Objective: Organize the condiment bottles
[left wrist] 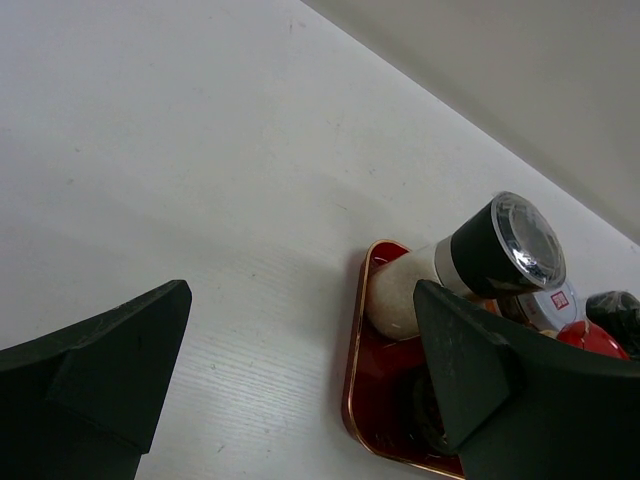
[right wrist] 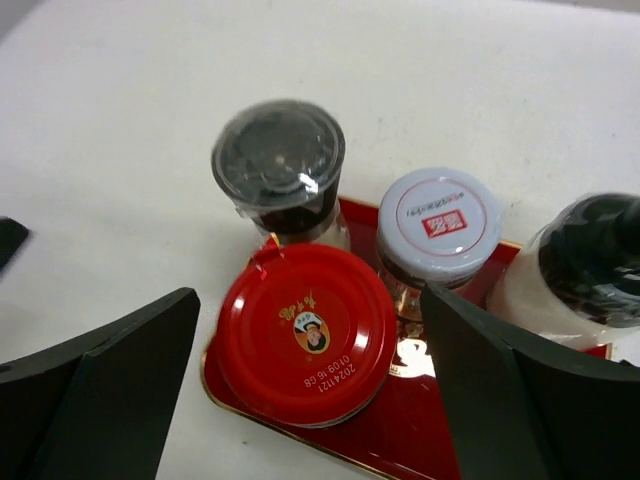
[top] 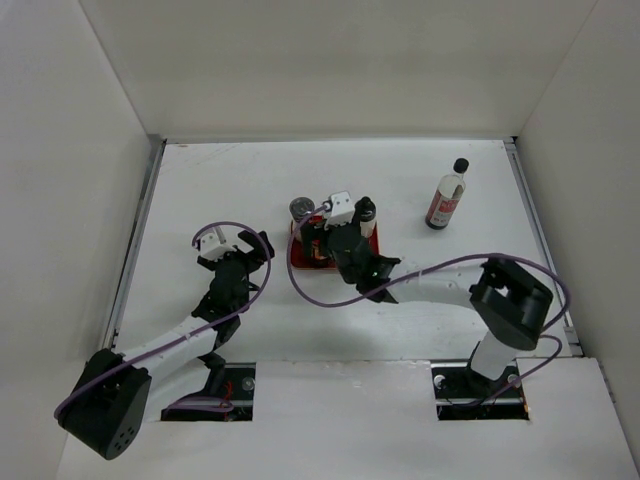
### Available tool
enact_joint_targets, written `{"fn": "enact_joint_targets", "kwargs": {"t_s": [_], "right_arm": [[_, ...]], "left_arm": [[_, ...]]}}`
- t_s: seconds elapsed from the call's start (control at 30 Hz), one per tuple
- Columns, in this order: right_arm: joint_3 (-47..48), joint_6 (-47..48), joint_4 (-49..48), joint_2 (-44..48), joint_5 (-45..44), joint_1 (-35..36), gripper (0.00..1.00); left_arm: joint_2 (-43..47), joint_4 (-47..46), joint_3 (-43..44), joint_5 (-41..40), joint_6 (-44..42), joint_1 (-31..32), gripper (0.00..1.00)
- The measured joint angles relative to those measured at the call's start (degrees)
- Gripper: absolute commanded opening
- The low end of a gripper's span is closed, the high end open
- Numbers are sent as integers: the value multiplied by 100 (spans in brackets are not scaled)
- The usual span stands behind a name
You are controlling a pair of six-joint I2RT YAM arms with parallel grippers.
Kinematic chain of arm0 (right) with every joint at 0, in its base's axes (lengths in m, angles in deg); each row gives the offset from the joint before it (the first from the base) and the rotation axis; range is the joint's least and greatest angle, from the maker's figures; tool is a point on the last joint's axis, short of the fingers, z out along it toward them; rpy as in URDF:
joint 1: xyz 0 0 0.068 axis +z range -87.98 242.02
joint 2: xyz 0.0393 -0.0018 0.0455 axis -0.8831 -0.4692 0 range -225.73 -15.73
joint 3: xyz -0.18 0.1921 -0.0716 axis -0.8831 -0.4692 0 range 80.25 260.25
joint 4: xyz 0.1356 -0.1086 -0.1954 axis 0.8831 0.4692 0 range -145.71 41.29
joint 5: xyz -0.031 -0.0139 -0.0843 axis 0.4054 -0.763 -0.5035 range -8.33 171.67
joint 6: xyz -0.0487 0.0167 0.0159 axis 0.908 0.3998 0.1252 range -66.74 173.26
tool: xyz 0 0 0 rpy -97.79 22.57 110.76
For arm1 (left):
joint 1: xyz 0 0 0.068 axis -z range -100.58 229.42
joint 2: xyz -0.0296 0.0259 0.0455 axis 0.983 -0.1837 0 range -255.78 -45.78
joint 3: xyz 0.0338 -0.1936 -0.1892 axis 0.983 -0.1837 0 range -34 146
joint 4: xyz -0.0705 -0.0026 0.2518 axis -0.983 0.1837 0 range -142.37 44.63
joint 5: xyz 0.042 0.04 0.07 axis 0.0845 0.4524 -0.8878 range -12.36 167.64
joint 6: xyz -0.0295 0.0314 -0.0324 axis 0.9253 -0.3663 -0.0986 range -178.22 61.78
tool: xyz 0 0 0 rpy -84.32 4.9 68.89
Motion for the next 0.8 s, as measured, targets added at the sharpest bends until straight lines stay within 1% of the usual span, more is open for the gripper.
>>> {"fn": "enact_joint_targets", "kwargs": {"t_s": [0.07,0.1,0.13,0.17,0.2,0.23,0.27,0.3,0.33,0.37,0.4,0.5,0.57,0.67,0.8], "right_arm": [[-72,0,20,387,2,0,100],[-127,7,37,660,2,0,95],[-190,11,44,938,2,-4,88],[-282,20,50,1287,2,-44,77],[-367,7,76,1652,9,-90,61],[-417,20,131,1969,2,-184,47],[-426,15,195,2249,-15,-348,42],[-411,-2,240,2511,-52,-601,40],[-369,-15,328,2719,-127,-896,41],[-273,-22,487,2863,-203,-1235,45],[-157,-9,658,2935,-278,-1517,53],[319,96,1307,2933,-503,-2479,84],[544,166,1679,2885,-566,-2959,95],[815,229,2166,2728,-555,-3541,100],[1091,262,2662,2347,-337,-3987,100]], "left_arm": [[0,0,0,9,2,-2,96],[0,0,0,13,2,-2,96],[2,2,0,15,2,-2,96],[7,2,0,15,2,0,96],[9,-2,0,15,2,0,96],[7,-2,0,17,4,0,96],[4,-2,0,17,4,0,96],[2,-2,0,17,4,0,96],[0,0,0,20,4,2,96],[0,0,0,26,4,7,96],[0,0,0,35,4,17,96],[9,0,0,44,7,35,96],[15,0,0,57,9,35,96],[15,0,0,63,11,42,96],[-63,-2,0,66,24,42,96]]}}
